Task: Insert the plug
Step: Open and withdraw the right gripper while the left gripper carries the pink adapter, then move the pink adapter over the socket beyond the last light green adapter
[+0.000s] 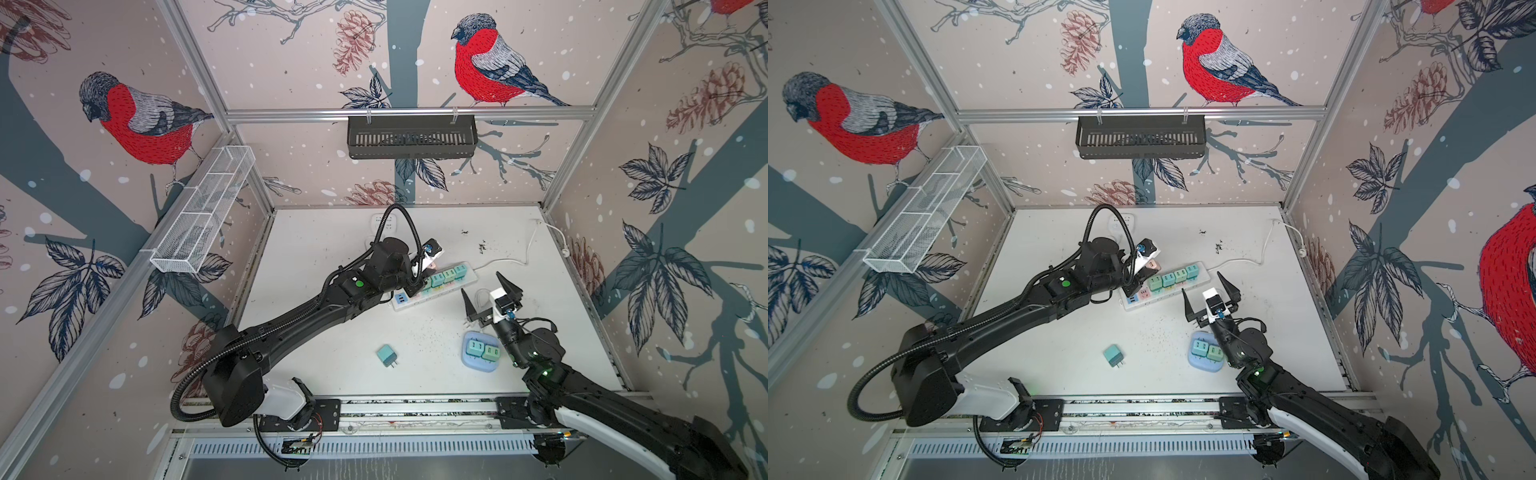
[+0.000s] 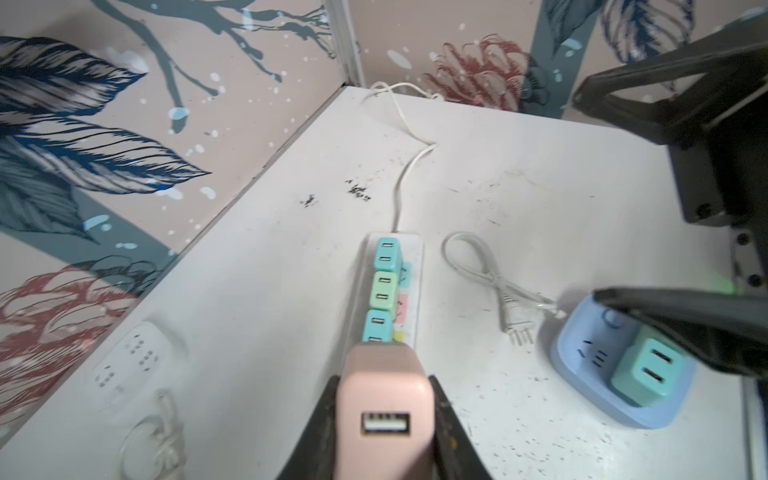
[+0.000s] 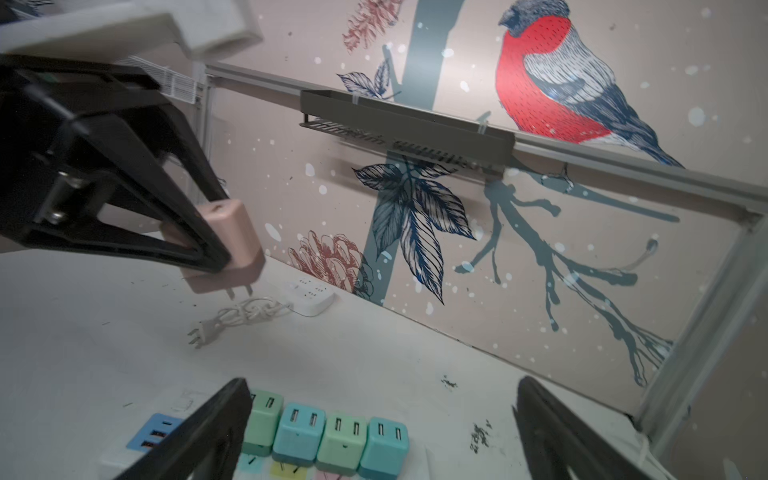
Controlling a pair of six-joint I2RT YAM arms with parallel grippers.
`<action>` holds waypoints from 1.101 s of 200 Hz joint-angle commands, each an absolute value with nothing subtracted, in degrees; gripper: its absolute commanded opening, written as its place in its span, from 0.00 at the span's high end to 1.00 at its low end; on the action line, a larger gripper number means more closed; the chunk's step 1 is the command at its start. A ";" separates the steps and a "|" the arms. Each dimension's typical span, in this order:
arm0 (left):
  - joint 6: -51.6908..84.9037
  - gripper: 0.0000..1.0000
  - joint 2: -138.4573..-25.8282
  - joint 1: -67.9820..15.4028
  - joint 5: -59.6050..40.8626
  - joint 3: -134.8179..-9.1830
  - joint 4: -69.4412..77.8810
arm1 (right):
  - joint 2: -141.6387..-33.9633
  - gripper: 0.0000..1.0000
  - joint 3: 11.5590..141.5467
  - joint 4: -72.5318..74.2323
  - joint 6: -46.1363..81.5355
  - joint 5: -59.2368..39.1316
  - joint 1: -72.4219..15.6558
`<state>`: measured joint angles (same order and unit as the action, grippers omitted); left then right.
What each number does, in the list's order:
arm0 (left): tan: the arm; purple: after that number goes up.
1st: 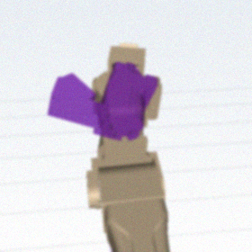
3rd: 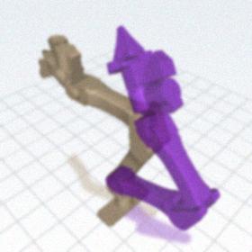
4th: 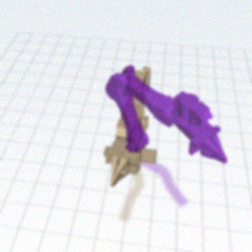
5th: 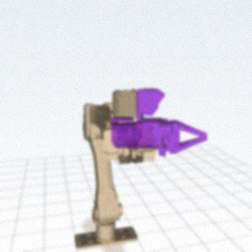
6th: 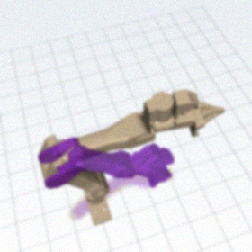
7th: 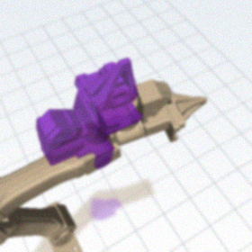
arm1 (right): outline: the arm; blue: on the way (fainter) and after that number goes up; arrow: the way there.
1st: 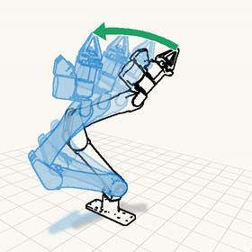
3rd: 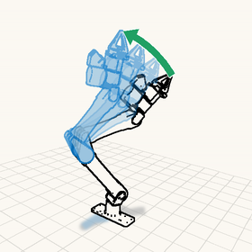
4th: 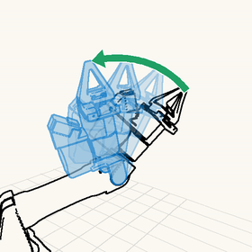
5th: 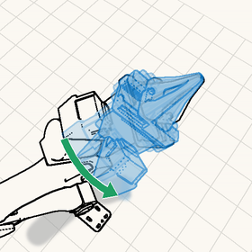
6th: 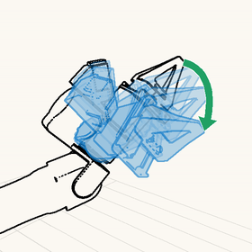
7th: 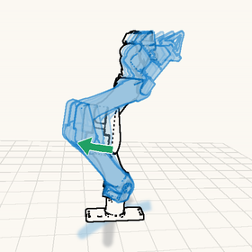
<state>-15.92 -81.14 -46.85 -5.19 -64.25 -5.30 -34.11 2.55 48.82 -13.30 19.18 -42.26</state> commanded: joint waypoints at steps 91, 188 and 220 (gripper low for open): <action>-22.94 1.00 -96.88 -45.67 2.39 -74.51 -20.53 | -22.68 0.00 -4.31 37.58 23.98 19.86 -17.68; -22.34 1.00 -106.06 -38.45 -7.12 -81.16 -26.35 | -38.66 0.00 -0.05 41.08 26.74 13.99 -13.45; -22.80 1.00 -106.76 -38.23 -7.81 -81.58 -26.13 | -42.45 0.00 1.69 41.08 26.57 13.44 -13.45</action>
<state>-22.00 -106.43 -38.46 -6.22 -80.71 -25.10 -40.66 0.47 39.03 25.74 14.44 -13.43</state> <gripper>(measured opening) 0.293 0.995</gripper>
